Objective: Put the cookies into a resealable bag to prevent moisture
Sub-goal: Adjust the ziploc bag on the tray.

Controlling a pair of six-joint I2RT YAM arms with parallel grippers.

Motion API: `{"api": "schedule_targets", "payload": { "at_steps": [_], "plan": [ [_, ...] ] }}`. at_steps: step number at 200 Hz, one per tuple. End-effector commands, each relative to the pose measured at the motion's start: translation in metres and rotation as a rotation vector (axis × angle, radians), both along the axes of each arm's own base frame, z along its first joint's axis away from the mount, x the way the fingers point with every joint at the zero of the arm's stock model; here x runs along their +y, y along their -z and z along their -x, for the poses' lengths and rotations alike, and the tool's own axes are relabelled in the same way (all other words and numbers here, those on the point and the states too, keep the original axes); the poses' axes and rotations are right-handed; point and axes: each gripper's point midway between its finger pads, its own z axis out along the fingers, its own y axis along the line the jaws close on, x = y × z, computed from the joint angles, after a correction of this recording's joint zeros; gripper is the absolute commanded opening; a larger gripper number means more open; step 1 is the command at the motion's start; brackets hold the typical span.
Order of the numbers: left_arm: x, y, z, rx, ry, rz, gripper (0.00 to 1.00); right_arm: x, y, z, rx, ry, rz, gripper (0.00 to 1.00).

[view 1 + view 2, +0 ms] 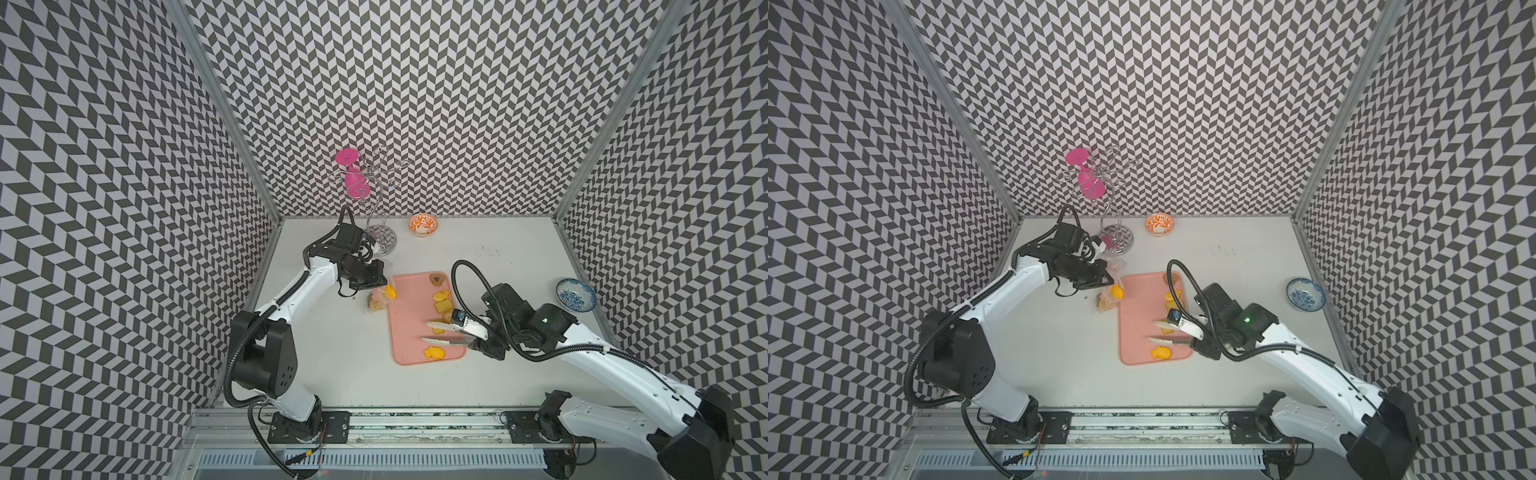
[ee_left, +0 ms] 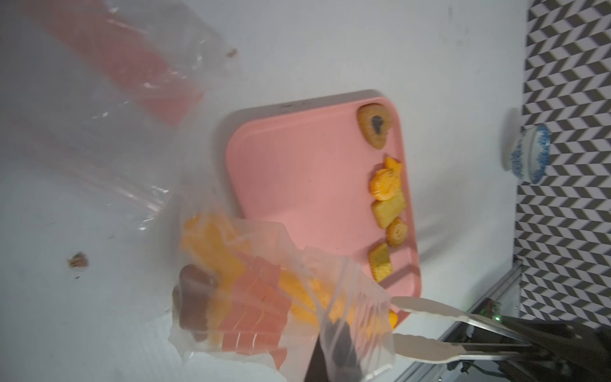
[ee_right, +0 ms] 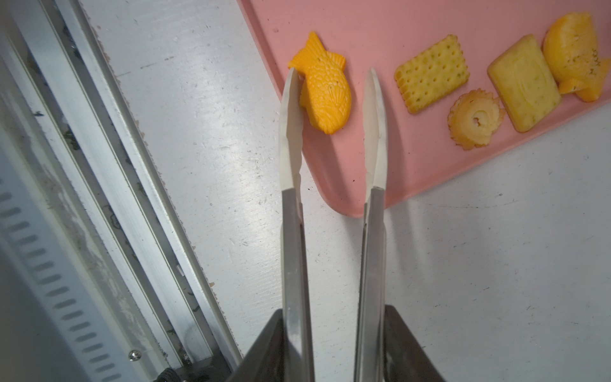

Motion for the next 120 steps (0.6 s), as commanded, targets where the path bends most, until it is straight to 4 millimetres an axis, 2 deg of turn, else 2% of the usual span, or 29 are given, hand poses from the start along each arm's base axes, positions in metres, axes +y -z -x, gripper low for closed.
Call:
{"api": "schedule_targets", "payload": {
  "at_steps": [1,75,120],
  "plan": [
    [0.001,0.003,-0.003,-0.005,0.005,-0.001,0.00,0.019,-0.009,-0.015,-0.066,-0.033,-0.029,0.51],
    [0.001,0.008,-0.001,0.001,0.006,0.001,0.00,0.032,-0.002,-0.033,-0.101,-0.016,0.038,0.52],
    [0.000,0.008,-0.001,-0.001,0.010,0.004,0.00,0.031,0.002,-0.042,-0.096,0.042,0.068,0.50]
  ]
}}
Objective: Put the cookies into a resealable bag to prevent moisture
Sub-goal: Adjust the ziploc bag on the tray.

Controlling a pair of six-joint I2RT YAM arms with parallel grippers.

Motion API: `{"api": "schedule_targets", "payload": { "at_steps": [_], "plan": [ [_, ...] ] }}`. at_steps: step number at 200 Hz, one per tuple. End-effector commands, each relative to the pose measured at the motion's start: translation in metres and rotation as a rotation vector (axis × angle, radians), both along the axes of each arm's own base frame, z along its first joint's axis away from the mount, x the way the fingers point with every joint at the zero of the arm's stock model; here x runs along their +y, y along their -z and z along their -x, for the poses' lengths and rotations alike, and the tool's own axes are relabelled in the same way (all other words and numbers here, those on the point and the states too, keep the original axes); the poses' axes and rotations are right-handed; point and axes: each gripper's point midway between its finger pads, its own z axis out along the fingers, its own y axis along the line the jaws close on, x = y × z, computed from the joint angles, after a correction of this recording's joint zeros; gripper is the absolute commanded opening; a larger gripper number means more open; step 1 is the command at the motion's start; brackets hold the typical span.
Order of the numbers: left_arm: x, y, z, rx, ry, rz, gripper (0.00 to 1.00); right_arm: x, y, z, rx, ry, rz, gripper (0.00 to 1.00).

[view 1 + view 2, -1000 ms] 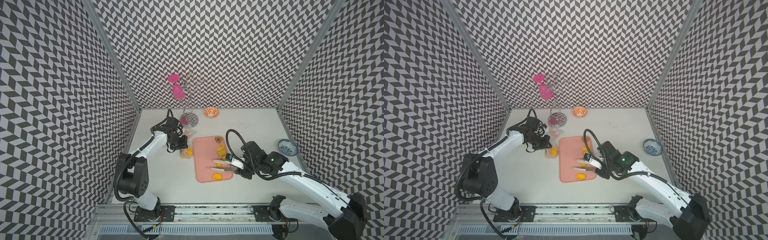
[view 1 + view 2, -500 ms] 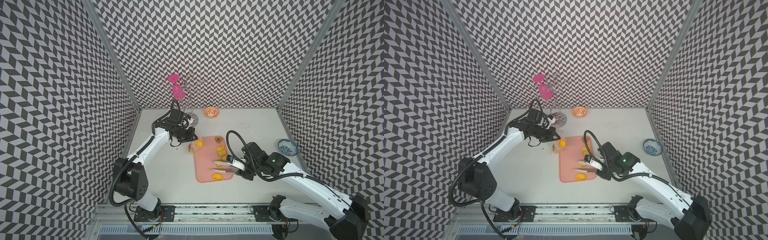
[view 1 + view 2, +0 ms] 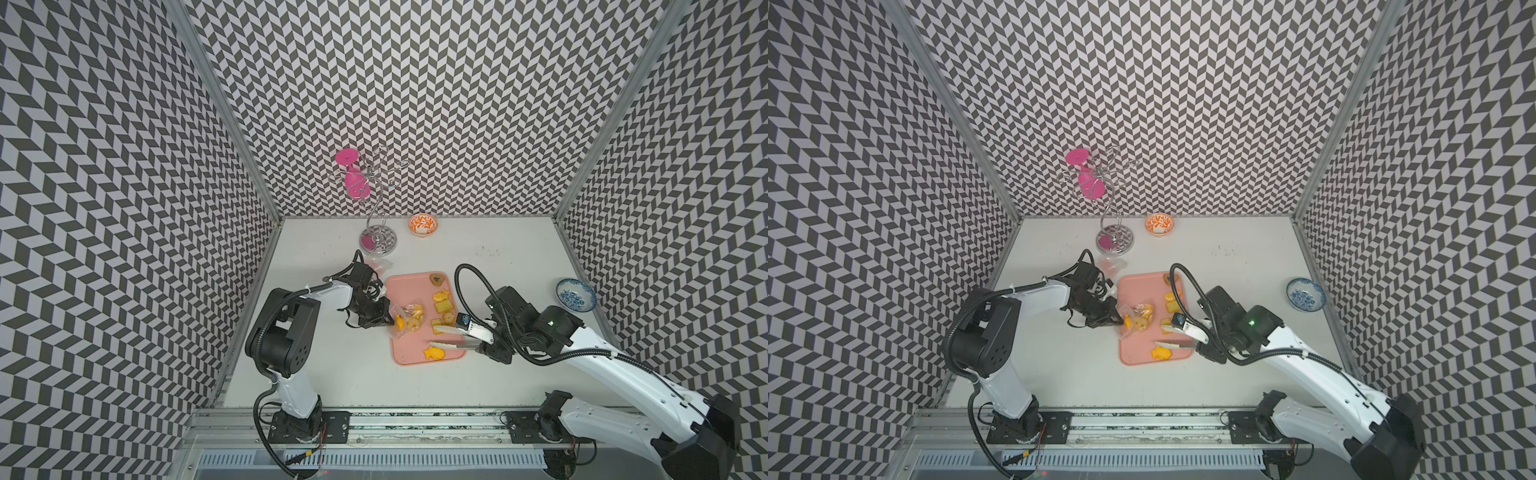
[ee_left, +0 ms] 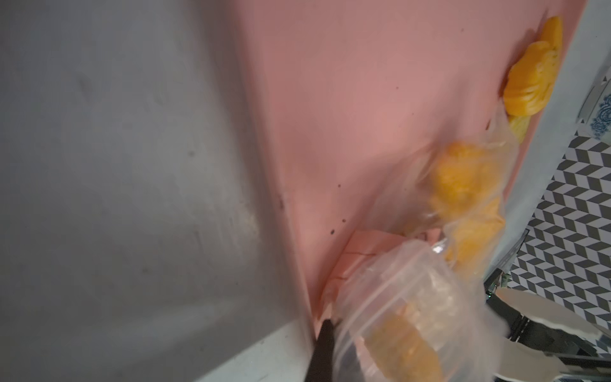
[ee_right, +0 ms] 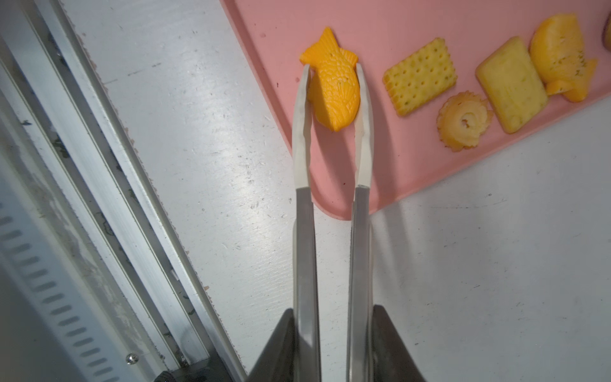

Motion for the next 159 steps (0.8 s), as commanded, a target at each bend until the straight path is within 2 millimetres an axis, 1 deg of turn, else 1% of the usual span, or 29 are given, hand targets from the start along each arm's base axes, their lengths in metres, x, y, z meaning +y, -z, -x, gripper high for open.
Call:
{"api": "schedule_targets", "payload": {
  "at_steps": [1,14,27,44,63,76,88,123,137,159],
  "plan": [
    [0.000,0.004,-0.002,-0.006,0.010,0.005,0.00,0.008,-0.011,-0.015,-0.058,0.043,-0.027,0.51],
    [-0.001,0.004,-0.001,-0.006,0.010,0.008,0.00,0.005,-0.009,-0.015,-0.056,0.053,-0.014,0.50],
    [-0.001,0.004,0.000,-0.005,0.010,0.011,0.00,0.008,-0.011,-0.012,-0.035,0.045,-0.031,0.49],
    [-0.001,0.005,0.001,-0.005,0.013,0.010,0.00,0.011,-0.009,-0.002,0.016,0.028,-0.047,0.48],
    [-0.001,0.005,0.001,-0.006,0.012,0.012,0.00,0.008,0.000,0.009,0.061,0.017,-0.042,0.46],
    [-0.001,0.006,0.002,-0.004,0.014,0.010,0.00,0.006,0.002,0.012,0.074,0.013,-0.037,0.44],
    [0.000,0.006,0.002,-0.003,0.015,0.009,0.00,0.006,0.001,0.012,0.078,0.014,-0.036,0.42],
    [-0.002,0.005,0.001,-0.008,0.012,0.014,0.00,0.004,0.002,0.012,0.076,0.018,-0.030,0.33],
    [-0.002,0.005,0.000,-0.007,0.011,0.015,0.00,0.005,-0.003,0.008,0.060,0.031,-0.032,0.29],
    [-0.002,0.004,-0.001,-0.007,0.012,0.013,0.00,0.008,-0.015,0.000,0.020,0.051,-0.052,0.28]
  ]
}}
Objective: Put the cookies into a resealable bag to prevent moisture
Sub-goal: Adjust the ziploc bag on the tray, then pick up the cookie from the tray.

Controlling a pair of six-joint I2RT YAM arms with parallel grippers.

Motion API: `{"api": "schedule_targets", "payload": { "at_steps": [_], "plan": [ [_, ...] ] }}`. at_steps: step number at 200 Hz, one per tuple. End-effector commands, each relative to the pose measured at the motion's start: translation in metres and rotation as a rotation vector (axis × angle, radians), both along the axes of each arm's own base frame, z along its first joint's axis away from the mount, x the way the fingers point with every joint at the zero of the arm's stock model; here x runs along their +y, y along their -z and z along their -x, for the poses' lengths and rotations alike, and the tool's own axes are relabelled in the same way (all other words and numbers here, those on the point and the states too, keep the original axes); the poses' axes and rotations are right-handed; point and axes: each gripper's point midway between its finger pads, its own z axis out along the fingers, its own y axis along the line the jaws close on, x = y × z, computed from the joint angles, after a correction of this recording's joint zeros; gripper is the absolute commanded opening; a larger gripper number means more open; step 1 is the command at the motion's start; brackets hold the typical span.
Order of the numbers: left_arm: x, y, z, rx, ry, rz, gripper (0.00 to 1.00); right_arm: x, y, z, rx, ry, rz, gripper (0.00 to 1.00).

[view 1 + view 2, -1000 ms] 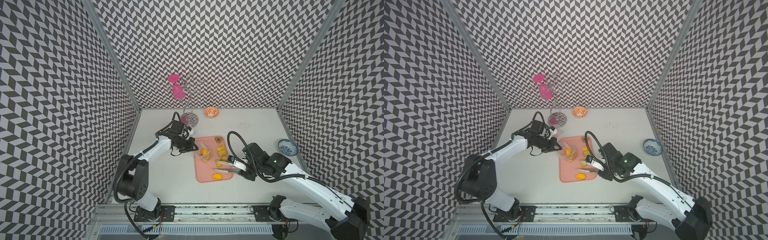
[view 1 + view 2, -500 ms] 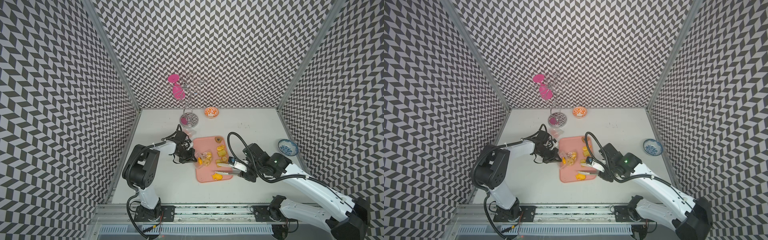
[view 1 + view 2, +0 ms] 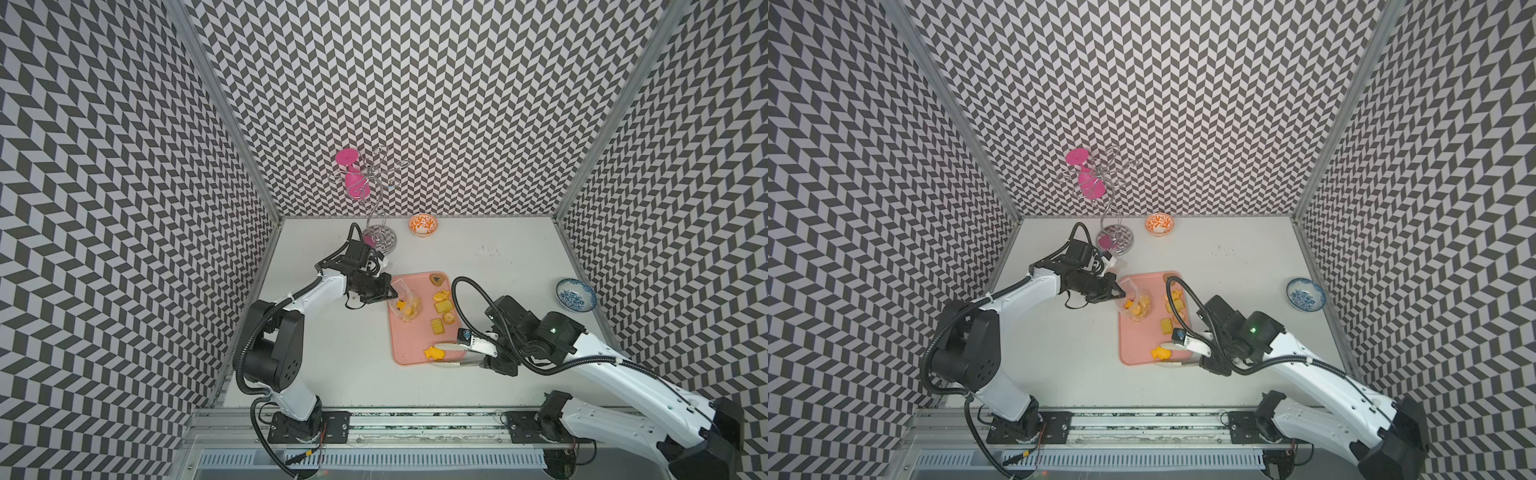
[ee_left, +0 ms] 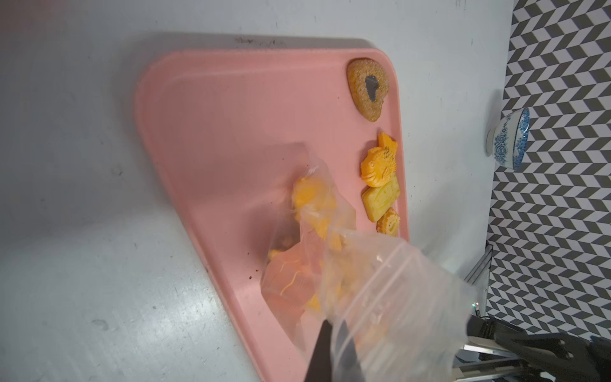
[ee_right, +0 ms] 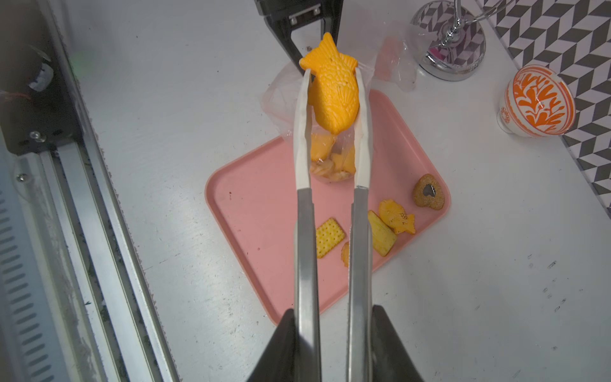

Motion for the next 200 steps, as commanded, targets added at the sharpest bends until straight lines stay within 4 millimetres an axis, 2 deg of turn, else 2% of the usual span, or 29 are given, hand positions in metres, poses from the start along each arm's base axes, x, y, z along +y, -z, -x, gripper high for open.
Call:
{"api": "schedule_targets", "payload": {
  "at_steps": [1,29,53,67,85,126,152,183,200],
  "plan": [
    [-0.002,-0.001,-0.002,-0.009,0.011,0.010,0.00,0.010,-0.022,-0.012,-0.061,0.019,-0.051,0.28],
    [-0.002,-0.002,-0.003,-0.010,0.014,0.007,0.00,0.017,-0.040,-0.021,-0.091,0.047,-0.114,0.28],
    [-0.001,-0.004,-0.005,-0.012,0.013,0.003,0.00,0.027,-0.074,-0.031,-0.134,0.077,-0.259,0.28],
    [-0.002,-0.005,-0.005,-0.015,0.014,0.003,0.00,0.037,-0.098,-0.040,-0.162,0.088,-0.361,0.28],
    [-0.001,-0.006,-0.006,-0.019,0.014,0.001,0.00,0.052,-0.119,-0.045,-0.176,0.083,-0.468,0.27],
    [-0.001,-0.010,-0.006,-0.022,0.011,0.000,0.00,0.086,-0.149,-0.056,-0.162,0.037,-0.628,0.26],
    [0.000,-0.013,-0.004,-0.025,0.009,-0.001,0.00,0.099,-0.148,-0.059,-0.131,0.018,-0.661,0.26],
    [0.002,-0.017,-0.004,-0.034,0.001,-0.005,0.00,0.100,-0.127,-0.064,-0.075,0.031,-0.590,0.26],
    [0.003,-0.018,-0.004,-0.034,-0.001,-0.005,0.00,0.104,-0.124,-0.063,-0.050,0.029,-0.592,0.26]
  ]
}}
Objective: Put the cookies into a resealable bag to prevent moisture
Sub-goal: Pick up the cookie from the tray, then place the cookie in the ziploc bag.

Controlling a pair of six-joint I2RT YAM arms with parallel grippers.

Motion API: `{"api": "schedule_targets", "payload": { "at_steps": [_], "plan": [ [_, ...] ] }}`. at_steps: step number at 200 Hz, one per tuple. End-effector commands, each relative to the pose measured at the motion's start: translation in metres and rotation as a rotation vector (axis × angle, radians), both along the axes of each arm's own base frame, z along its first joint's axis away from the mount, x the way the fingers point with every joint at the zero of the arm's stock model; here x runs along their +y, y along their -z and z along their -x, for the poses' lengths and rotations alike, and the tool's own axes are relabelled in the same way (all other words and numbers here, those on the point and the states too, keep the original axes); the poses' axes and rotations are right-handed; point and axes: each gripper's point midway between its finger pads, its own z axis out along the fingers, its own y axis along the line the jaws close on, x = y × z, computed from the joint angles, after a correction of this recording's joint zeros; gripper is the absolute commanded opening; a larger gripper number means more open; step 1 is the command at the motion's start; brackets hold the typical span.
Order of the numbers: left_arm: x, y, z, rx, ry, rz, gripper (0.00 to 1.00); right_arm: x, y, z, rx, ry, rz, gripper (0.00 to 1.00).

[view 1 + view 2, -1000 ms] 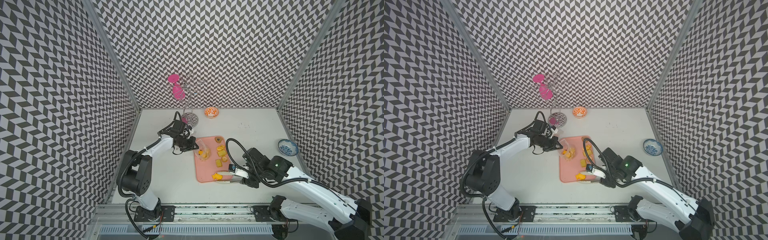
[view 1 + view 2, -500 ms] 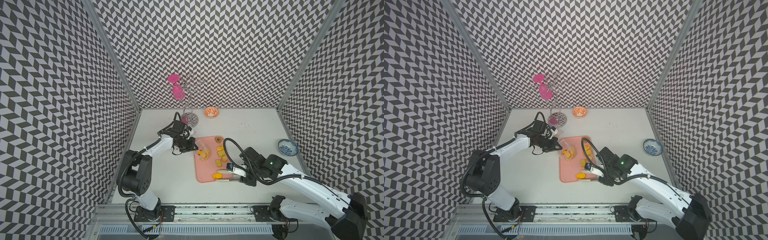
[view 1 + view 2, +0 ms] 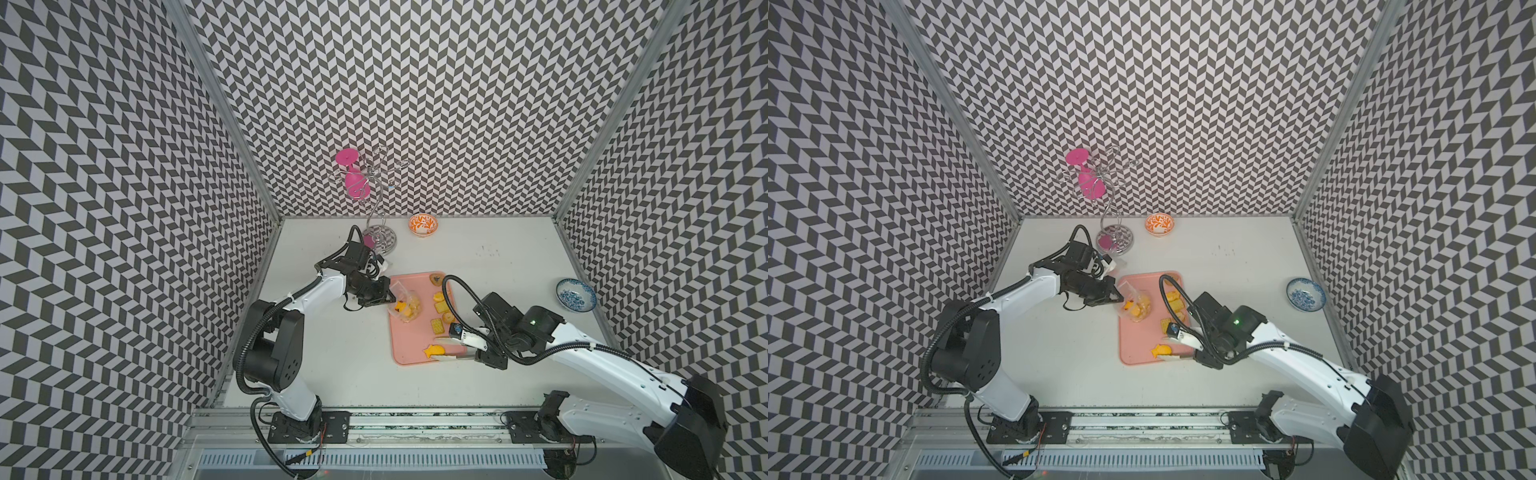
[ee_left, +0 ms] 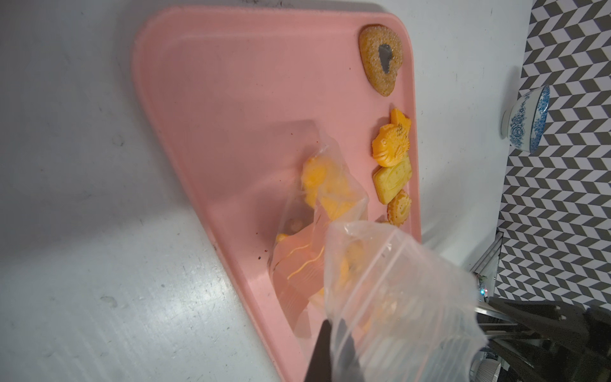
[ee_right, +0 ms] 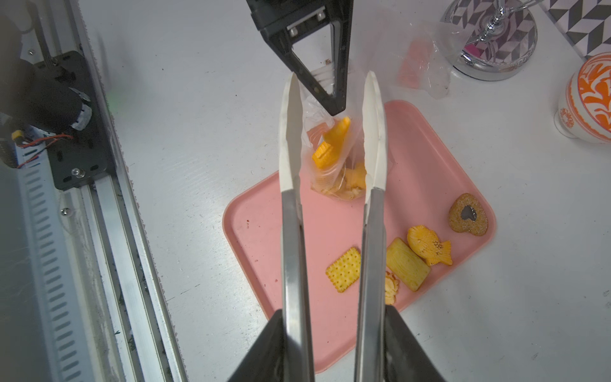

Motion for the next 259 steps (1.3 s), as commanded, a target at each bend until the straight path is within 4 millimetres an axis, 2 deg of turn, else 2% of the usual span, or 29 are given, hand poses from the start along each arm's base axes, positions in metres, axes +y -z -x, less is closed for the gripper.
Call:
{"api": "schedule_targets", "payload": {
  "at_steps": [1,35,82,143,175,202,224,259],
  "plan": [
    [-0.005,-0.020,-0.002,-0.042,0.017,0.022,0.00,0.014,-0.016,-0.004,-0.009,-0.027,-0.063,0.26],
    [-0.006,-0.021,-0.002,-0.041,0.020,0.028,0.00,0.016,-0.009,-0.005,0.012,-0.028,-0.062,0.27],
    [-0.003,-0.023,-0.003,-0.045,0.007,0.038,0.00,0.009,0.005,0.000,0.056,-0.030,-0.010,0.28],
    [-0.007,-0.027,-0.002,-0.045,0.013,0.064,0.00,0.016,0.000,-0.001,0.062,-0.034,-0.054,0.34],
    [-0.007,-0.027,-0.002,-0.045,0.010,0.063,0.00,0.012,-0.003,-0.003,0.044,-0.019,-0.045,0.37],
    [-0.004,-0.026,-0.003,-0.048,0.005,0.048,0.00,-0.003,-0.017,-0.010,0.003,0.028,-0.039,0.40],
    [-0.003,-0.026,-0.004,-0.047,0.005,0.045,0.00,-0.023,-0.029,-0.010,-0.039,0.071,-0.038,0.40],
    [-0.002,-0.039,-0.012,-0.091,-0.011,0.063,0.00,-0.065,-0.013,0.003,-0.096,0.129,0.105,0.41]
  ]
}}
